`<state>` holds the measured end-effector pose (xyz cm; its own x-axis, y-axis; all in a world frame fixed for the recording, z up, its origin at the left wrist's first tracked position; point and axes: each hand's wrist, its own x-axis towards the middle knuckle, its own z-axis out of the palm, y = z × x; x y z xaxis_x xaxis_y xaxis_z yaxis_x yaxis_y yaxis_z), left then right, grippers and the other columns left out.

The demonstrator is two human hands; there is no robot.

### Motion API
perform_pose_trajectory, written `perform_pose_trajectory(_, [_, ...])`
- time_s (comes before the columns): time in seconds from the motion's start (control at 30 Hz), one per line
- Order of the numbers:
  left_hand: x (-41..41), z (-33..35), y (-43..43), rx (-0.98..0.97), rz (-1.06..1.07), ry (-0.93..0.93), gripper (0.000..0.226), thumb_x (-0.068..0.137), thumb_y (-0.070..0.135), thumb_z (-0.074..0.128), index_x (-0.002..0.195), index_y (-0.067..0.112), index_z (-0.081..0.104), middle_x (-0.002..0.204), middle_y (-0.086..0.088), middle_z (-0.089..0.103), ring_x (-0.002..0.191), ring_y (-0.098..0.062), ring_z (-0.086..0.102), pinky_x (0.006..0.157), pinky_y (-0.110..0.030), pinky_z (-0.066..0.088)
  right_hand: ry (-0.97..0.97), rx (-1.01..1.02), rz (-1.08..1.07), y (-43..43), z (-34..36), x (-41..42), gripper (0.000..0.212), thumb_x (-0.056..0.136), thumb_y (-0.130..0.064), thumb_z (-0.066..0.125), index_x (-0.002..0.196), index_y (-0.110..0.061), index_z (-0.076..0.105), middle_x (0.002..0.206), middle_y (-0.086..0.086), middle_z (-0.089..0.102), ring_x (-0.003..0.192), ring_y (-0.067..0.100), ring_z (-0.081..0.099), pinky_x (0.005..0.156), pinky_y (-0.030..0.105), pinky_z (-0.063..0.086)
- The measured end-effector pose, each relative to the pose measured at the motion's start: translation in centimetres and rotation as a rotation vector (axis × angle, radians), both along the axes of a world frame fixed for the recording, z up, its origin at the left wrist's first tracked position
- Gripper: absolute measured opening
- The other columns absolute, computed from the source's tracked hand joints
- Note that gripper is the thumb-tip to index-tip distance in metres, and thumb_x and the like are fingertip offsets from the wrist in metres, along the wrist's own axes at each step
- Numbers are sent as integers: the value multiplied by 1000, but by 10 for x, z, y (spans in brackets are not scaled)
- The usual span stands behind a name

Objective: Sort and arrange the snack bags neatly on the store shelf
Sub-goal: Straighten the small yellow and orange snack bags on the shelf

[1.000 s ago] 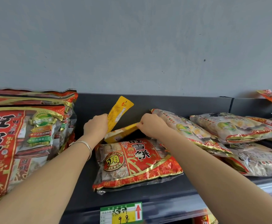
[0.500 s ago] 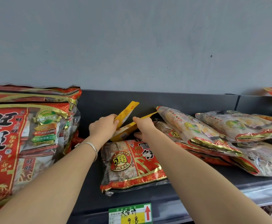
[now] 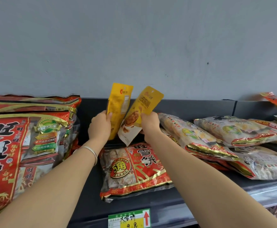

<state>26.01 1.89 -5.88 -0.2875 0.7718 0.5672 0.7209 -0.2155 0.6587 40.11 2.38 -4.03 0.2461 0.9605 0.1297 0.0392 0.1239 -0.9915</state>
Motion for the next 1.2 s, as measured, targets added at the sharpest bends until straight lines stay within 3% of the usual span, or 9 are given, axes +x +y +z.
perform_pose_trajectory(0.13, [40, 33, -18, 104, -51, -7, 38, 101, 34, 36, 112, 8, 61, 107, -13, 65, 100, -32, 61, 74, -38, 44, -101, 177, -93, -25, 34, 35, 27, 101, -22, 40, 102, -11, 64, 96, 8, 64, 88, 27, 60, 79, 39, 50])
perform_pose_trajectory(0.2, [67, 44, -26, 129, -97, -26, 38, 102, 34, 36, 114, 8, 60, 110, -13, 65, 102, -32, 61, 78, -39, 45, -123, 237, -151, -36, 43, 61, 26, 102, -20, 39, 106, -10, 63, 99, 10, 62, 91, 26, 57, 83, 38, 48])
perform_pose_trajectory(0.33, [133, 58, -43, 200, -209, -93, 36, 101, 33, 37, 118, 10, 60, 116, -10, 64, 107, -30, 60, 82, -36, 43, 0, 306, -267, -62, 52, 134, 28, 103, -21, 40, 119, -12, 61, 109, 7, 62, 94, 22, 55, 83, 36, 47])
perform_pose_trajectory(0.5, [236, 72, -68, 281, -340, -102, 36, 101, 36, 36, 115, 14, 62, 112, -5, 65, 102, -25, 61, 85, -39, 48, 106, 359, -419, -95, 56, 249, 27, 102, -21, 42, 120, -16, 62, 108, 4, 63, 91, 19, 55, 76, 33, 43])
perform_pose_trajectory(0.7, [359, 64, -90, 277, -389, -36, 34, 101, 37, 36, 106, 15, 61, 91, 4, 58, 83, -17, 54, 72, -31, 39, 130, 394, -542, -134, 46, 373, 18, 99, -17, 44, 96, -25, 60, 89, -3, 64, 81, 17, 59, 76, 36, 51])
perform_pose_trajectory(0.83, [433, 59, -92, 282, -508, -26, 32, 101, 36, 37, 100, 15, 61, 89, 2, 61, 86, -23, 60, 76, -37, 48, 142, 424, -625, -148, 38, 447, 21, 99, -15, 45, 92, -26, 62, 87, -4, 65, 74, 13, 56, 72, 32, 49])
perform_pose_trajectory(1.0, [508, 66, -85, 323, -623, -6, 25, 101, 34, 37, 91, 20, 55, 78, 7, 55, 76, -16, 55, 66, -29, 40, 137, 452, -745, -149, 33, 514, 23, 99, -15, 44, 87, -27, 60, 82, -9, 61, 74, 11, 55, 70, 30, 47])
perform_pose_trajectory(1.1, [557, 64, -69, 310, -676, -20, 23, 101, 33, 37, 90, 20, 53, 83, 5, 56, 78, -16, 55, 68, -28, 41, 122, 456, -798, -141, 30, 555, 31, 99, -15, 43, 77, -32, 56, 80, -11, 60, 74, 10, 54, 72, 31, 47])
perform_pose_trajectory(1.2, [601, 61, -45, 297, -716, -58, 29, 101, 33, 37, 101, 15, 60, 90, 4, 58, 86, -18, 59, 74, -31, 46, 89, 495, -819, -130, 32, 592, 32, 99, -12, 43, 78, -32, 56, 79, -14, 60, 72, 4, 53, 67, 24, 44])
